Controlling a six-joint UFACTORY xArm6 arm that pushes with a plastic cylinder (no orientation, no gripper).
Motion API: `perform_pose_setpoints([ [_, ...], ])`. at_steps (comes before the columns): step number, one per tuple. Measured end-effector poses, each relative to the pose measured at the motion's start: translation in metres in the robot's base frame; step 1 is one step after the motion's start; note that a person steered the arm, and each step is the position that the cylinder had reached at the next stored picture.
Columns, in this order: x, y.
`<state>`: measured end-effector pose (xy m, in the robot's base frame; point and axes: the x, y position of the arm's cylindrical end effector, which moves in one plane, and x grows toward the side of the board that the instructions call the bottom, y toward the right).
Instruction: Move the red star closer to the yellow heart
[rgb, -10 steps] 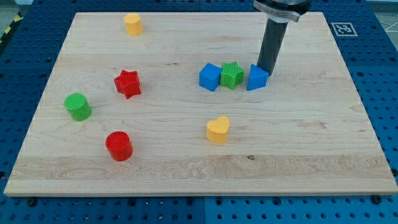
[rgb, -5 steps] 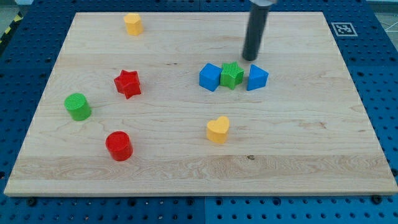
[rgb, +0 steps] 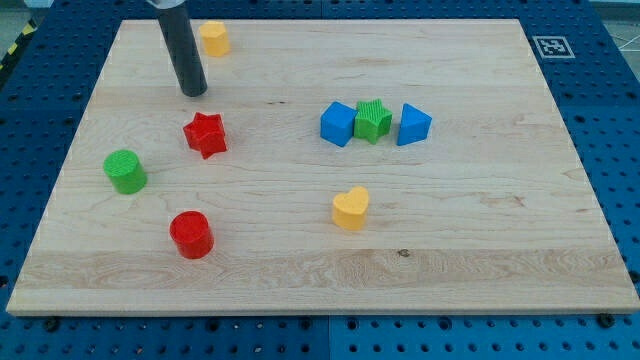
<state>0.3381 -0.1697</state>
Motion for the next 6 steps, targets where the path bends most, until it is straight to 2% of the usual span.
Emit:
perform_pose_setpoints([
  [6, 0.032, -0.002],
])
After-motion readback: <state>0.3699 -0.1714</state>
